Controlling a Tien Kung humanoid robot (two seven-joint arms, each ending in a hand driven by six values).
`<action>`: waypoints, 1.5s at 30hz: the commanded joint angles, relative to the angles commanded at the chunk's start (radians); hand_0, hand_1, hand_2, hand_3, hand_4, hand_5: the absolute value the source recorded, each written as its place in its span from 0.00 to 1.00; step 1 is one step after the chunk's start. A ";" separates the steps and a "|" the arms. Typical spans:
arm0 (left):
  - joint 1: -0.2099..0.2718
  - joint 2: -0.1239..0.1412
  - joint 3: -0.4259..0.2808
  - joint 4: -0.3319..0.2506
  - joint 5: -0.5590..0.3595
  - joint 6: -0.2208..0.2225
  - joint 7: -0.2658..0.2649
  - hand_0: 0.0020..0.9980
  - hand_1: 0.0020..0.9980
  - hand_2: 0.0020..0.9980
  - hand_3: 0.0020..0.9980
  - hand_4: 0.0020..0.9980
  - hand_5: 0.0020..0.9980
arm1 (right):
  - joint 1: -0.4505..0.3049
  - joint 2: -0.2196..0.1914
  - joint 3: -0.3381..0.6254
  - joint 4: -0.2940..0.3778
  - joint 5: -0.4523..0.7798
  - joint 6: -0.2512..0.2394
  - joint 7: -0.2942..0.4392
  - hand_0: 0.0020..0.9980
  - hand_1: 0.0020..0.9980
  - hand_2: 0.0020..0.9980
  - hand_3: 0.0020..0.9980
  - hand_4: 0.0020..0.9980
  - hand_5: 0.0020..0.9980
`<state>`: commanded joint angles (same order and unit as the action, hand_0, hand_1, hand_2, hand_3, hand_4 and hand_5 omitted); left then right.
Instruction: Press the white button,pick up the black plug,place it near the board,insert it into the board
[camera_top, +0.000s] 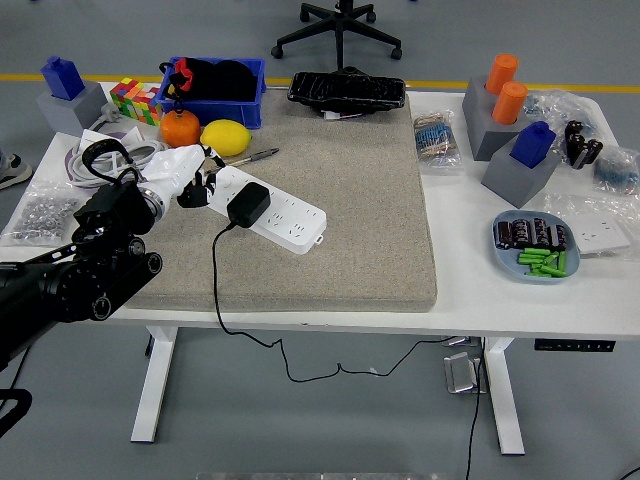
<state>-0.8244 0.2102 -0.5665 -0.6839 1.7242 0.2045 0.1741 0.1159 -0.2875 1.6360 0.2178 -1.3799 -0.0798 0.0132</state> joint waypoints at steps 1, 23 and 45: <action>-0.008 -0.001 0.017 0.007 0.002 -0.005 0.006 0.44 0.20 0.20 0.70 0.00 0.00 | 0.001 0.000 0.000 0.001 0.001 0.000 0.000 0.68 0.59 0.58 0.58 0.63 0.32; -0.133 -0.044 0.355 0.119 -0.073 0.010 0.003 0.41 0.18 0.19 0.71 0.00 0.00 | 0.011 -0.005 -0.010 0.008 0.015 0.002 0.000 0.68 0.59 0.58 0.57 0.63 0.32; -0.149 -0.068 0.448 0.169 -0.078 0.057 0.007 0.39 0.17 0.19 0.71 0.00 0.00 | 0.012 -0.005 -0.023 0.014 0.022 0.004 -0.001 0.68 0.59 0.58 0.57 0.63 0.32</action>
<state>-0.9737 0.1419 -0.1188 -0.5148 1.6464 0.2618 0.1813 0.1281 -0.2923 1.6131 0.2318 -1.3579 -0.0755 0.0120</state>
